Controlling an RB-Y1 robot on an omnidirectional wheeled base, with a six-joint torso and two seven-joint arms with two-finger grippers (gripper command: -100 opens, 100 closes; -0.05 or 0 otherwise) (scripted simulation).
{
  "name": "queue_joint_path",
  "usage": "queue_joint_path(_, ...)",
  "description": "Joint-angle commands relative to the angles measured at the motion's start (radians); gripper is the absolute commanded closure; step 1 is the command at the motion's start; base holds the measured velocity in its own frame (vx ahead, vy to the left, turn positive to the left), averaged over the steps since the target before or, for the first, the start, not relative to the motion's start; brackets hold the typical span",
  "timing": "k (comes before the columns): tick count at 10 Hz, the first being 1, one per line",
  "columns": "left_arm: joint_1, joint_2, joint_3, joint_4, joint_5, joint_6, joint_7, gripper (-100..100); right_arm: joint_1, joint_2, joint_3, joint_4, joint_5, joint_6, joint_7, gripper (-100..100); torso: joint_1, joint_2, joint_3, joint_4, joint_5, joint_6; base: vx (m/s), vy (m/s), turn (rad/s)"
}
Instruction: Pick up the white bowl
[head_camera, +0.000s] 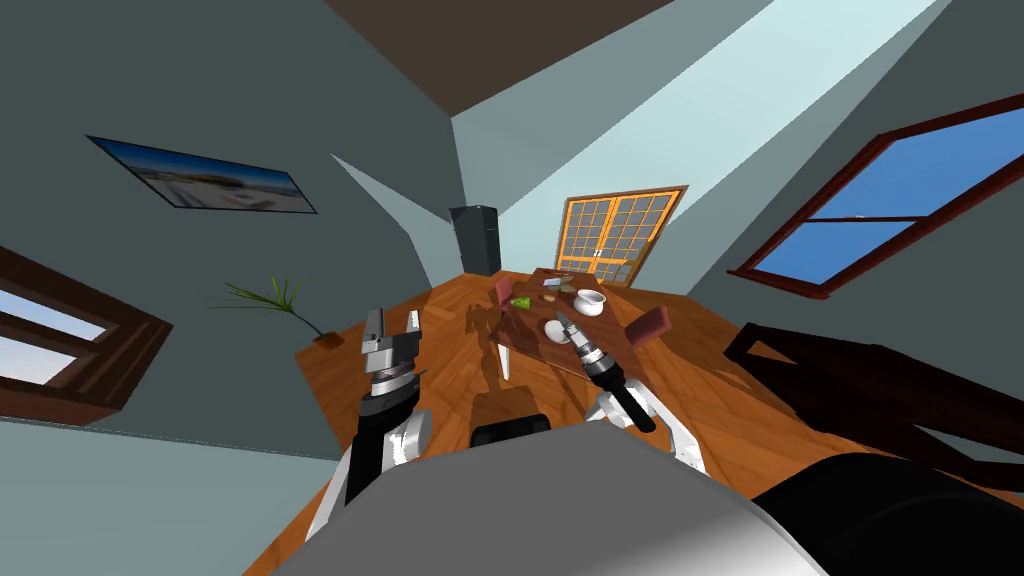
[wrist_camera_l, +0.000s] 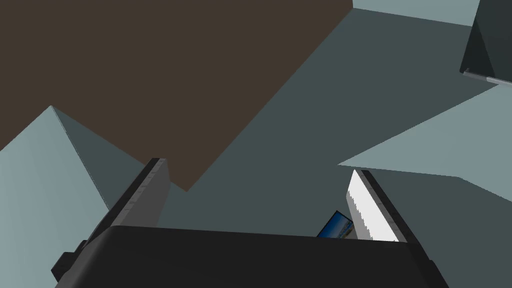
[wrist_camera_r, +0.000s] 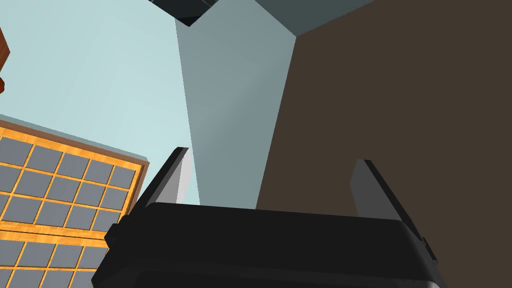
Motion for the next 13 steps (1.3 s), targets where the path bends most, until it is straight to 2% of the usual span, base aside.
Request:
queue_joint_path(1,0.000,0.000,0.000,0.000,0.000,0.000,0.000,0,-0.008,-0.026,0.006,0.031,0.018,0.008,0.010,-100,0.000,0.000,0.000,0.000,0.000,0.000,-0.036,0.034,0.063)
queue_joint_path(3,0.000,0.000,0.000,0.000,0.000,0.000,0.000,0,-0.014,-0.099,0.018,0.092,0.073,0.040,0.030,-100,0.000,-0.001,0.000,0.000,0.000,0.000,-0.037,0.055,0.172)
queue_joint_path(4,0.000,0.000,0.000,0.000,0.000,0.000,0.000,0,-0.014,-0.109,0.018,0.092,0.073,0.040,0.030,-100,0.001,-0.001,0.000,0.000,0.000,0.000,-0.027,0.039,0.102)
queue_joint_path(6,0.000,0.000,0.000,0.000,0.000,0.000,0.000,0,-0.020,-0.183,0.031,0.156,0.132,0.070,0.053,-100,0.000,-0.001,-0.001,0.000,0.000,0.000,-0.021,0.043,0.206)
queue_joint_path(7,0.000,0.000,0.000,0.000,0.000,0.000,0.000,0,-0.020,-0.190,0.031,0.156,0.132,0.070,0.053,-100,0.000,-0.002,-0.001,0.000,0.000,0.000,-0.012,0.038,0.063)
queue_joint_path(8,0.000,0.000,0.000,0.000,0.000,0.000,0.000,0,-0.024,-0.229,0.037,0.188,0.162,0.083,0.066,-100,0.000,-0.002,-0.001,0.000,0.000,0.001,-0.013,0.039,0.108)
queue_joint_path(9,0.000,0.000,0.000,0.000,0.000,0.000,0.000,0,-0.024,-0.230,0.037,0.188,0.162,0.083,0.066,-100,0.000,-0.002,-0.001,0.000,0.000,0.000,-0.007,0.028,0.070)
queue_joint_path(12,0.000,0.000,0.000,0.000,0.000,0.000,0.000,0,-0.036,-0.332,0.057,0.281,0.254,0.113,0.112,-100,0.000,-0.003,-0.002,-0.001,0.000,0.000,0.006,0.050,0.164)
queue_joint_path(13,0.000,0.000,0.000,0.000,0.000,0.000,0.000,0,-0.036,-0.345,0.057,0.288,0.256,0.113,0.112,-100,0.001,-0.004,-0.002,-0.001,0.000,0.000,0.008,0.039,0.054)
